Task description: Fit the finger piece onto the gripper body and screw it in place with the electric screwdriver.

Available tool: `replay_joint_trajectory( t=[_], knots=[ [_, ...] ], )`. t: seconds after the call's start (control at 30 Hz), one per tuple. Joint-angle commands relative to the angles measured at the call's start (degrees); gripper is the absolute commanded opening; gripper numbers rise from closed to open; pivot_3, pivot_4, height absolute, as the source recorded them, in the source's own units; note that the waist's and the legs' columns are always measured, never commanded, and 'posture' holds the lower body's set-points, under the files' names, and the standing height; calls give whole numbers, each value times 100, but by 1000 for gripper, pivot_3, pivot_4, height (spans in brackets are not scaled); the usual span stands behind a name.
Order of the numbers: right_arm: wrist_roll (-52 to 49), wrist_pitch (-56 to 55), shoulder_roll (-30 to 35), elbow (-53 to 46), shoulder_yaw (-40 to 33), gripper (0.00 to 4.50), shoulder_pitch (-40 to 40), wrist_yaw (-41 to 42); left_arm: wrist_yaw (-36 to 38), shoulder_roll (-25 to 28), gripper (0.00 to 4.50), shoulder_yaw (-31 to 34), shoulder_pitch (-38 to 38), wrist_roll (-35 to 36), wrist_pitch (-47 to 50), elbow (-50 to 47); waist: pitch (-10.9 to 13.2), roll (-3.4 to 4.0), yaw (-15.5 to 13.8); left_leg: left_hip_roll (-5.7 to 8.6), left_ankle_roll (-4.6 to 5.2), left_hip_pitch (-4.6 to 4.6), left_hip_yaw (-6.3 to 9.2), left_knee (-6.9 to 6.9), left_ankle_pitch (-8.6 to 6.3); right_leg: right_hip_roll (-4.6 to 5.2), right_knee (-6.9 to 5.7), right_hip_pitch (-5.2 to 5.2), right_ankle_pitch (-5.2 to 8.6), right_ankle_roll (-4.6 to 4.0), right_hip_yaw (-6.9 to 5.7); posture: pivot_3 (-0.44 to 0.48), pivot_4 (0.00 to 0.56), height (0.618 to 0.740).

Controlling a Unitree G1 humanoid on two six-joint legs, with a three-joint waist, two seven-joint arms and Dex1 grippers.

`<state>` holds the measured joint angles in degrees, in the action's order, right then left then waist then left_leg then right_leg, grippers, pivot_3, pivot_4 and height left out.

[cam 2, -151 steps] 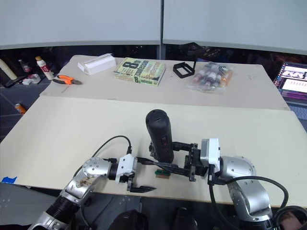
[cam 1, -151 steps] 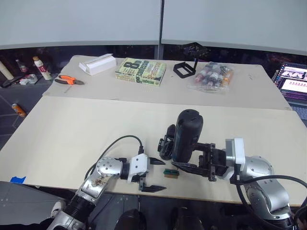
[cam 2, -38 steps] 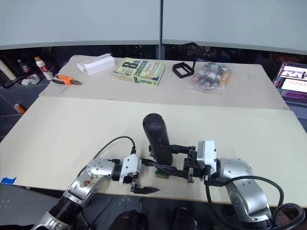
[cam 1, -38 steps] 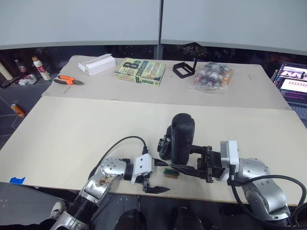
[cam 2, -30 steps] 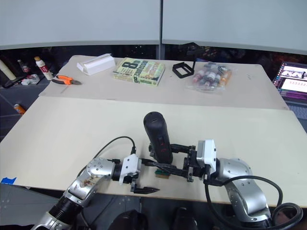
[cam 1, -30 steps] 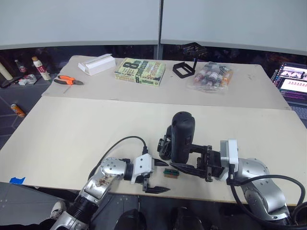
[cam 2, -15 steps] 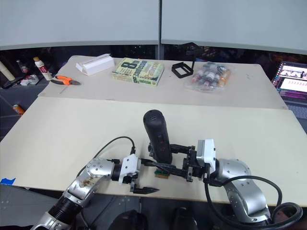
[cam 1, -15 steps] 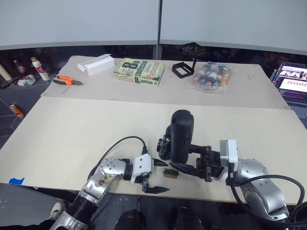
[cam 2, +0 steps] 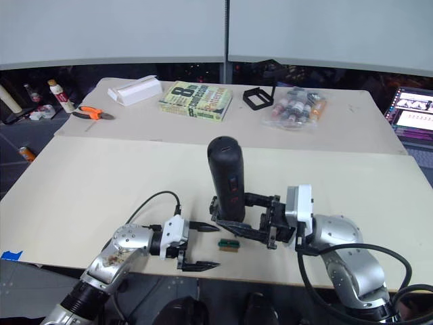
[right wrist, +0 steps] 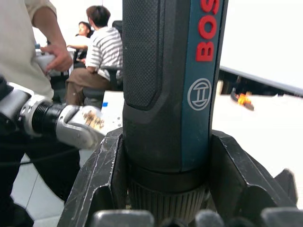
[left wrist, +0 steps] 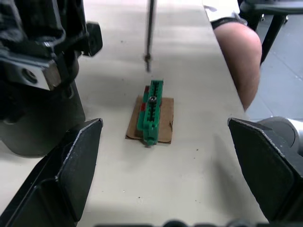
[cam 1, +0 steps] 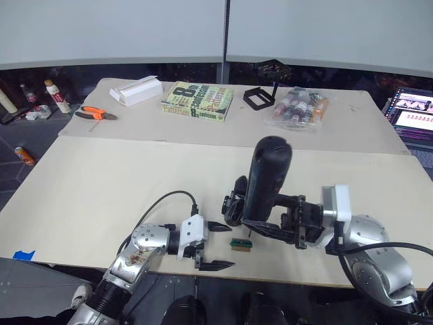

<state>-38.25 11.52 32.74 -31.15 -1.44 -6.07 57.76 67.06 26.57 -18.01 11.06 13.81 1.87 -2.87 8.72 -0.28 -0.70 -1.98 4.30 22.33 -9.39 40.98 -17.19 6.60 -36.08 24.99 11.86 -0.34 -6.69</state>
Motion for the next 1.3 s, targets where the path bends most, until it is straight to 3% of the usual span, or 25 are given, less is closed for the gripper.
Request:
replay_joint_trajectory(
  t=[0.03,0.47,0.83,1.3],
  knots=[
    [-538,175,148,-488,-394,1922,-170,-177,67,84,4500,284,-50,319,-119,-294,0,0,-1,0,0,0,0,-1,0,0,0,1,0,0,0,0,150,740],
    [-1397,868,788,-520,-1140,1922,-912,-671,73,322,4500,1221,-223,1366,298,-603,1,-1,8,0,0,0,1,-1,0,2,0,1,-1,-1,0,0,150,740],
    [-1394,1112,295,149,-706,1922,-2105,-887,-426,229,4500,1175,-63,881,198,-320,1,-1,4,2,-1,3,-5,-1,1,-2,1,2,-2,-1,-1,0,150,740],
    [-906,1138,-252,590,31,1922,-2323,-726,-567,-62,4500,876,-27,587,158,-99,1,-1,23,1,-4,5,-7,-1,3,-4,-2,3,-2,-1,-7,0,150,740]
  ],
)
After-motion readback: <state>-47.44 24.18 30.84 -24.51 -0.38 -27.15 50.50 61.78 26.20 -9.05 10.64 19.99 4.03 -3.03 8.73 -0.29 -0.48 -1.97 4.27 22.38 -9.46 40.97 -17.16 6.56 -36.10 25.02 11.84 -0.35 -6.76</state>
